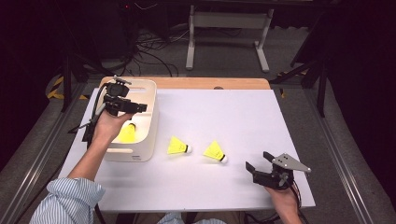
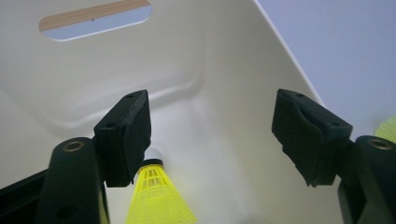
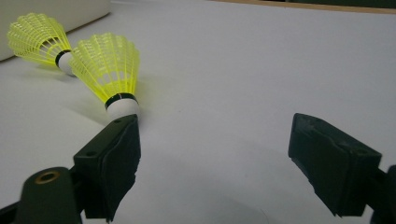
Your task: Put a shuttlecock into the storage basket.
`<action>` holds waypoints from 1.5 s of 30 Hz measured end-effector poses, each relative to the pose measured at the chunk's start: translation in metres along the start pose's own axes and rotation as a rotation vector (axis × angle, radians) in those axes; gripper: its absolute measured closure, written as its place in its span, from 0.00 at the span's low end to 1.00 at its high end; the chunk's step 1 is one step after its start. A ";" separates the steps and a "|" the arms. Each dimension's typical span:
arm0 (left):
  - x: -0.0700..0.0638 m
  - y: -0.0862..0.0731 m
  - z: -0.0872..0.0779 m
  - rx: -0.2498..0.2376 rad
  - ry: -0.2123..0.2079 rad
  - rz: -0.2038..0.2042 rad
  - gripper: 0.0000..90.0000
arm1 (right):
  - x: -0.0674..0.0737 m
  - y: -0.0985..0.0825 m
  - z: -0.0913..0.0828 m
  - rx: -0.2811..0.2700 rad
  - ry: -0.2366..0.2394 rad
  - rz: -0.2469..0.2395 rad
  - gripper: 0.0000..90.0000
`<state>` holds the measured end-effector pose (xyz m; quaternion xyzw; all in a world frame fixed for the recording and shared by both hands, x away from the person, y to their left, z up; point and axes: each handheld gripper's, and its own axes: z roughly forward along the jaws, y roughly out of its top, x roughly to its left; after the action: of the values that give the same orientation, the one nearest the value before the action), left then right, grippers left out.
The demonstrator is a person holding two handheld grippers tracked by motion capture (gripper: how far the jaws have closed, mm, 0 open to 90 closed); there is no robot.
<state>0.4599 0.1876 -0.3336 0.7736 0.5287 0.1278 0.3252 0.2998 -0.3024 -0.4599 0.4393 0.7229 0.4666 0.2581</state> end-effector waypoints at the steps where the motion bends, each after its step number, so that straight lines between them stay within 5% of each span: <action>1: -0.002 0.000 -0.001 -0.003 0.000 0.007 0.32 | 0.000 0.000 0.000 0.000 0.000 0.000 0.20; 28: -0.033 -0.009 -0.023 -0.088 -0.061 0.088 0.31 | -0.004 0.001 -0.003 -0.005 0.002 0.018 0.20; 45: -0.050 -0.009 -0.021 -0.111 -0.112 0.116 0.31 | 0.000 0.003 0.000 0.010 0.014 0.003 0.21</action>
<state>0.4214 0.1519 -0.3159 0.7896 0.4561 0.1323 0.3887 0.3008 -0.3019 -0.4570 0.4383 0.7265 0.4665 0.2500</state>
